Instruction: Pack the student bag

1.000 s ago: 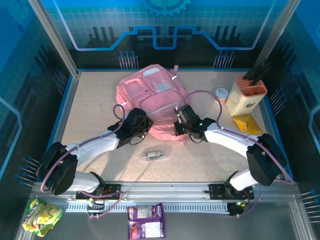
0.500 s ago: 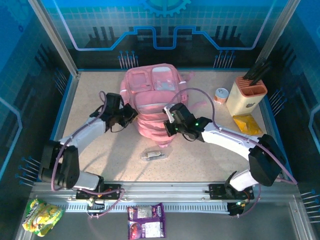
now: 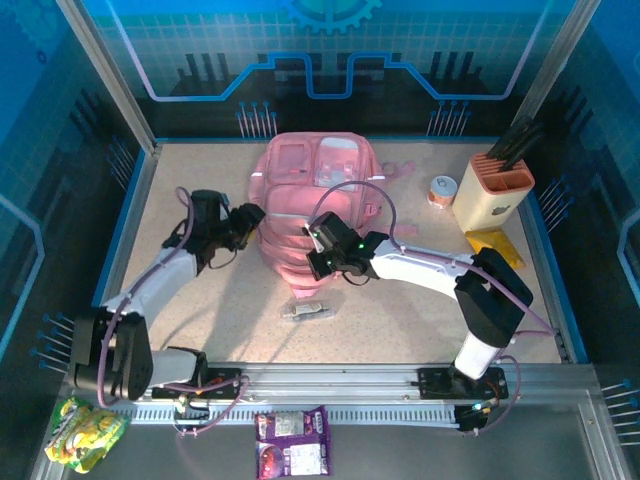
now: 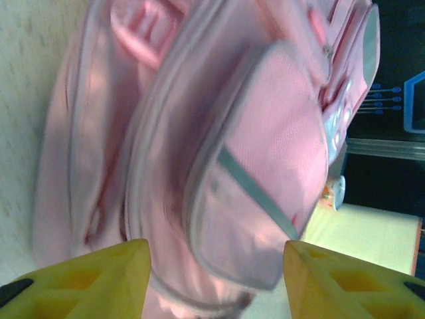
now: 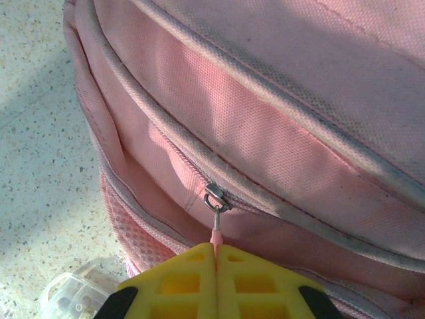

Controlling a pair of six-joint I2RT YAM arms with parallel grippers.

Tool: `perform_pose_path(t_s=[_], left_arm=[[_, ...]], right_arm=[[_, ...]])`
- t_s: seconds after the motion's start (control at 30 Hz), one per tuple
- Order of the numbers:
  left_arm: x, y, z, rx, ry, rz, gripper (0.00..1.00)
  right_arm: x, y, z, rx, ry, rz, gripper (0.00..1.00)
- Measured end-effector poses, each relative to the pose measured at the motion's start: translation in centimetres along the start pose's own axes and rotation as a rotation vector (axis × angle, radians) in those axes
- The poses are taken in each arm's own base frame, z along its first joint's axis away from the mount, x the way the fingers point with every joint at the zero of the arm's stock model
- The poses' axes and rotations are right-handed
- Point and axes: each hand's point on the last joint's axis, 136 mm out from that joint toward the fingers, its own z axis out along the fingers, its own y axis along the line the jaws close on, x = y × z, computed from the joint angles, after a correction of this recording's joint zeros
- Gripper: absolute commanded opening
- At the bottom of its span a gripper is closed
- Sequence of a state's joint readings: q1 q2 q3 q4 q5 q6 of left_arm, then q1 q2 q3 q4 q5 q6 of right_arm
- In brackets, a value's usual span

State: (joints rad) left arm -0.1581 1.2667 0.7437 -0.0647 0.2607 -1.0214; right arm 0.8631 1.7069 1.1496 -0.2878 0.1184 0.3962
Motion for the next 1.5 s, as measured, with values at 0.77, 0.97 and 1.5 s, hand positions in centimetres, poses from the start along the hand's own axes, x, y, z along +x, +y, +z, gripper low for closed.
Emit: perform_pose_path(t_s=[0.77,0.97,1.5], left_arm=[[8.3,0.8,4.3,-0.129,-0.031,-0.252,0.35],[8.3,1.6,4.5,-0.154,-0.057,-0.261,0.37],[7.9,1.9,6.0,-0.205,-0.077,-0.256,0.0]], right_arm=[[-0.1,-0.1,0.5,0.008,0.002,0.023,0.0],[0.1,-0.1,0.7,0.004,-0.002,0.023,0.0],[0.3,-0.1,1.7,0.001,0.001,0.024,0.1]])
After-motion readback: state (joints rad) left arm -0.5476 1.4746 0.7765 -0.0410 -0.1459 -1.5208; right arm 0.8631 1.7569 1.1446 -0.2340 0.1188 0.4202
